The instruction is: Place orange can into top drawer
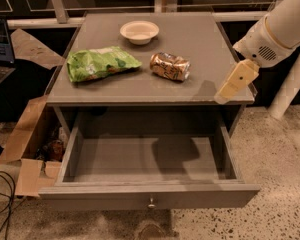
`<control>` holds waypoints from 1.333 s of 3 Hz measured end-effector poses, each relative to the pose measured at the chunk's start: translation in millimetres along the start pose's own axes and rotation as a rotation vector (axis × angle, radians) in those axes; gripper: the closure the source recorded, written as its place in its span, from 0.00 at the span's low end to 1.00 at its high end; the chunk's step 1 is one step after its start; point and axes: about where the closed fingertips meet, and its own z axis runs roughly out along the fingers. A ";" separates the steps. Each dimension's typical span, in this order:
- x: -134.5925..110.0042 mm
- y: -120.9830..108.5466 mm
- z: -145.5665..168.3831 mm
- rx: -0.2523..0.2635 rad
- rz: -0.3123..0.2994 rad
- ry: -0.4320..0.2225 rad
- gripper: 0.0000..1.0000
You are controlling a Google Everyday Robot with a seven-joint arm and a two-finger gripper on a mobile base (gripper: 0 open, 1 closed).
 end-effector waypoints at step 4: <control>-52.3 -67.2 92.2 -0.043 -0.052 -0.082 0.00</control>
Offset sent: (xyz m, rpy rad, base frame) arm 0.0936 0.0179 -0.0218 0.1065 -0.0750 0.0905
